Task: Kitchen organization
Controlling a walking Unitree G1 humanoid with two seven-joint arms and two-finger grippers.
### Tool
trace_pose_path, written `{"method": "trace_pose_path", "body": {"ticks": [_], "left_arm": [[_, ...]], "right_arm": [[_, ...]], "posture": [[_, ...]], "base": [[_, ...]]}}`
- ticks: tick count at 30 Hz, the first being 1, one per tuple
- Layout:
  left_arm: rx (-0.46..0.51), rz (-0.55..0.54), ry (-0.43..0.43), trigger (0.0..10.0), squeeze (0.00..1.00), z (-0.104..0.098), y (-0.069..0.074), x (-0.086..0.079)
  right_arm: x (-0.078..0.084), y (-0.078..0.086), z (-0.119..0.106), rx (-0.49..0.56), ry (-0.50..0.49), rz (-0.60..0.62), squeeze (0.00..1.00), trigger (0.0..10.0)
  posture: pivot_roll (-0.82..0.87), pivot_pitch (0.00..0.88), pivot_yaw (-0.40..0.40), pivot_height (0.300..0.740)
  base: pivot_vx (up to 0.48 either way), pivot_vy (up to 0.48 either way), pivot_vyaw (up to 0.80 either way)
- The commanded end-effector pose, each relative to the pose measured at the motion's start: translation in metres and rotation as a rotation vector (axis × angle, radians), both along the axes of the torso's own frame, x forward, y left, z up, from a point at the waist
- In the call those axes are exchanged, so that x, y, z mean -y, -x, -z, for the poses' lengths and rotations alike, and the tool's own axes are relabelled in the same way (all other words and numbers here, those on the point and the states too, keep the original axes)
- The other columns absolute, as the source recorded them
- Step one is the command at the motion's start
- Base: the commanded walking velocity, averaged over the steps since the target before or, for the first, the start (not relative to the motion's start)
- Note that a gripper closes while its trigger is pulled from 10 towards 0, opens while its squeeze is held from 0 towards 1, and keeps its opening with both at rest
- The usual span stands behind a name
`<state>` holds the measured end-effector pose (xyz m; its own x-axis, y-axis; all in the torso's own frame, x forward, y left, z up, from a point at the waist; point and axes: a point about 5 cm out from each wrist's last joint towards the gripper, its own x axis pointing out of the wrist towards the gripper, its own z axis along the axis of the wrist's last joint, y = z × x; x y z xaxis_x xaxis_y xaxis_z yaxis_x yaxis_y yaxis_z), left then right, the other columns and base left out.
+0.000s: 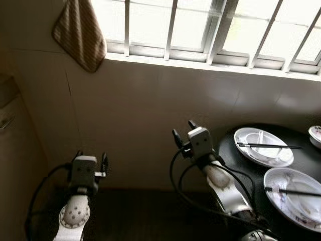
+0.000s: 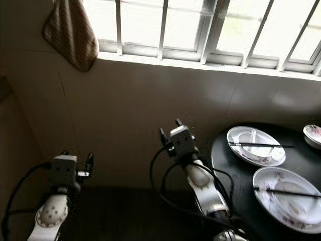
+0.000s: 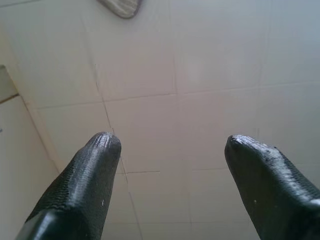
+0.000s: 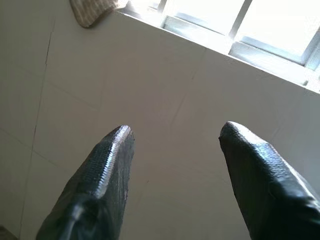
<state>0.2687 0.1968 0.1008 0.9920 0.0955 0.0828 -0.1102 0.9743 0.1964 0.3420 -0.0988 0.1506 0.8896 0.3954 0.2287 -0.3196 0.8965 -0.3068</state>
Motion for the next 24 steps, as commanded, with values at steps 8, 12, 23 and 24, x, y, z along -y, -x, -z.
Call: {"method": "trace_pose_path", "body": {"ticks": [8,12,23,24], "left_arm": [[-0.027,0.068,0.007,10.0,0.00,0.005,-0.003,0.016],[-0.024,0.072,0.013,10.0,0.00,0.005,-0.002,0.017],[-0.004,0.079,0.035,10.0,0.00,0.003,-0.001,0.017],[-0.004,0.080,0.035,10.0,0.00,0.003,-0.001,0.017]], "right_arm": [[0.025,-0.002,-0.004,-0.014,0.033,0.070,0.00,10.0],[0.023,-0.001,-0.012,0.034,0.086,0.027,0.00,10.0],[0.027,-0.008,-0.016,-0.016,0.081,0.014,0.00,10.0],[0.027,-0.008,-0.017,-0.012,0.083,0.014,0.00,10.0]], "posture": [[0.06,0.000,-0.060,0.740],[0.06,0.000,-0.060,0.740],[0.06,0.000,-0.062,0.740],[0.06,0.000,-0.062,0.740]], "base": [[0.000,0.000,-0.80],[0.000,0.000,-0.60],[0.096,0.000,-0.29],[0.274,0.000,-0.80]]}}
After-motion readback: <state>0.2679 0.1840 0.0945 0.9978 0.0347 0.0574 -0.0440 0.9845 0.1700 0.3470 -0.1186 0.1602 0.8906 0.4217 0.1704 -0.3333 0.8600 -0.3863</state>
